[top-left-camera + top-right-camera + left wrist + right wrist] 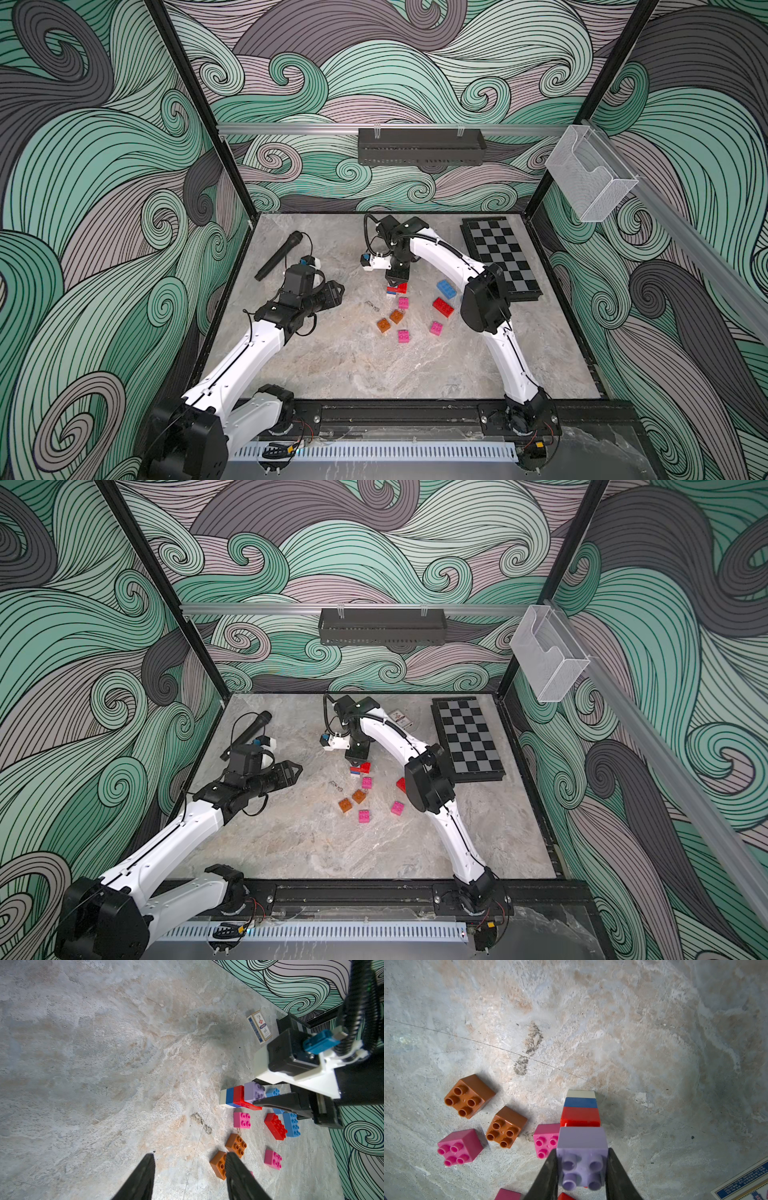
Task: Assemble the letter p with lego
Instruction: Assemble the lego brick with the lego brick.
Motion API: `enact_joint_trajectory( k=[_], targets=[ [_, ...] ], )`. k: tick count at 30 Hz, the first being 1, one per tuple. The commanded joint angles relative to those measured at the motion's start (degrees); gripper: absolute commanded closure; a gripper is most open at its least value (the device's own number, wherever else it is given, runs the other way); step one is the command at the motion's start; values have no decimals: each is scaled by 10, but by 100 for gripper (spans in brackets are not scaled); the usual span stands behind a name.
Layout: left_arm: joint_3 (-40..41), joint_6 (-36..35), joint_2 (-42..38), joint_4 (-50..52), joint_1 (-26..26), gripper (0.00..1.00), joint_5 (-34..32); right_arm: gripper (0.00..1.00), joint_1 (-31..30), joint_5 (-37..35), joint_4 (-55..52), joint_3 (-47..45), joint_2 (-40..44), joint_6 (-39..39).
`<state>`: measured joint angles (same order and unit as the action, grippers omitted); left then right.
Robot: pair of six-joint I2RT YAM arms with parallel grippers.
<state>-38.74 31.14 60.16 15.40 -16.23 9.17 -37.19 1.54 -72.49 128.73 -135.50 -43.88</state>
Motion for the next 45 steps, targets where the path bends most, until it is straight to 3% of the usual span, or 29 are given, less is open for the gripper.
enact_joint_trajectory(
  k=[1,45],
  targets=[
    [1,-5,-7,-5,3,44,-6,78,3,7,-14,8,14,0],
    [2,-2,7,-17,5,44,2,78,-5,3,-26,25,-4,27]
  ],
)
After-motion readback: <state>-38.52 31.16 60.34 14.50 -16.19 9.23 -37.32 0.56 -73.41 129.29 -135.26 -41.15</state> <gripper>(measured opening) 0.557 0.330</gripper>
